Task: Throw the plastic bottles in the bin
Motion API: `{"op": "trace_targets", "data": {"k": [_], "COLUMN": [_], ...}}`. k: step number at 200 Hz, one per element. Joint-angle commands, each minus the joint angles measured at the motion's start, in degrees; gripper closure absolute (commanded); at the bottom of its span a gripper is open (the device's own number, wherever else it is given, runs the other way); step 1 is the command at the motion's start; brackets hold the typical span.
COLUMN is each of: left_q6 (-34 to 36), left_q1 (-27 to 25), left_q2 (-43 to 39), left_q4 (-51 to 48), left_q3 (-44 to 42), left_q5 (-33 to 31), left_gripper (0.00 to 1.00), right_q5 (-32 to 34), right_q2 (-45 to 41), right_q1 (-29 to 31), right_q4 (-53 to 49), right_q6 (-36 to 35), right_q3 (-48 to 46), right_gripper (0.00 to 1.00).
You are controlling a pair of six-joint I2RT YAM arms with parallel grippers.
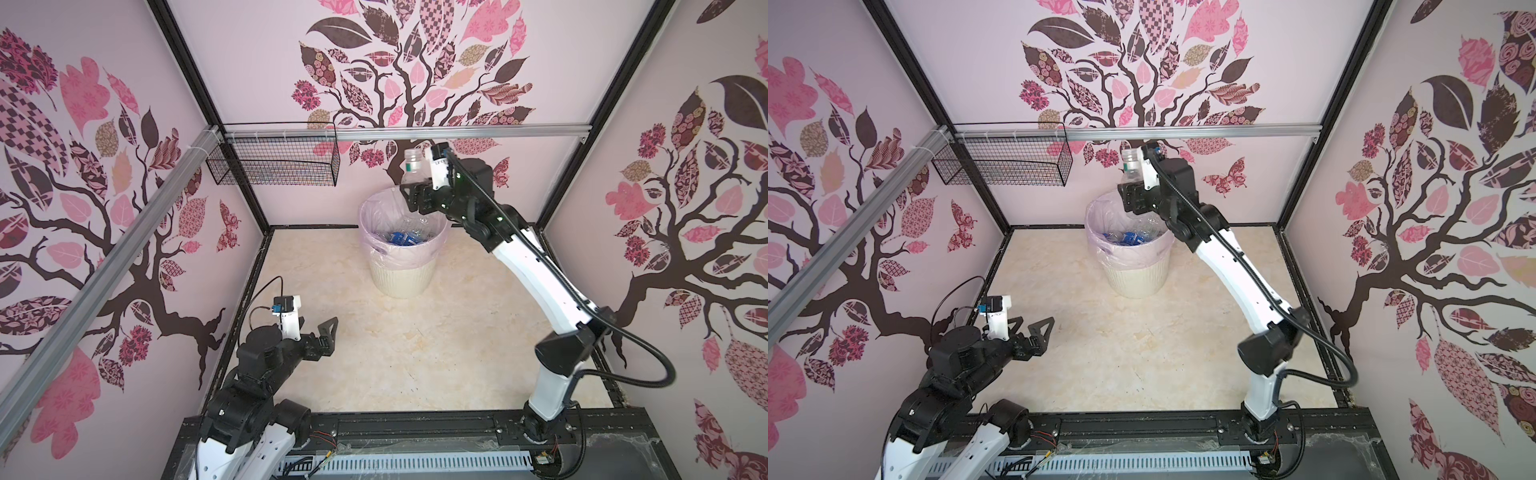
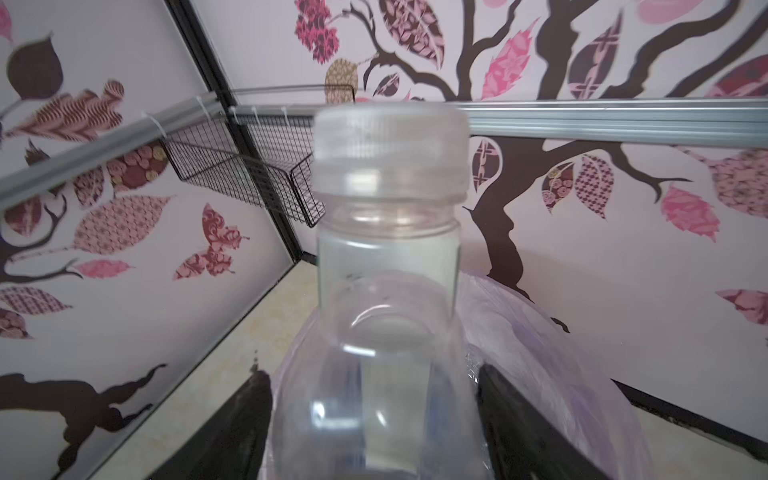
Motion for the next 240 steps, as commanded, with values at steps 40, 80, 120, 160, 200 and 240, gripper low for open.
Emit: {"op": "trace_targets", "data": {"k": [40,80,120,160,200,240], "left_q6": [0.21,-0.12,3.54,7.16,14.78,15.04], "left_q1": [-0.3,-0.21,-0.21,1.52,3.31,11.44], "left_q2": [0.91,5.59,16.42,30.52,39.94,43.92], "left_q4": [1.19,3.04,15.16,22.52,35.57,52.71], "left_q3": [-1.34,-0.27,1.34,4.83,-1.4,-11.42], "left_q5": [0.15,-5.64,-10.09,-18.34,-30.54,-26.7], "left_gripper": [0.02,0.02,0.02,0.02,0.02,0.02], "right_q5": [-1.06,3.86,10.44,14.58,23.3,23.7], "right_q2": [-19.38,-32.47,-42.38,-47.1,-46.7,-40.65], "right_q1": [0.41,-0.38,-2.81,-10.65,-15.55,-20.28], "right_q4": [2.57,6.06,10.66,16.87,31.78,40.43], "right_q6": [-2.48,-3.71,-3.56,-2.57,-0.93,1.08], "right_q3": [-22.59,-37.81,-51.41,-63.65,-79.85,-88.53], "right_gripper": [0.06,0.01,0.0,0.0,0.0,0.0]}}
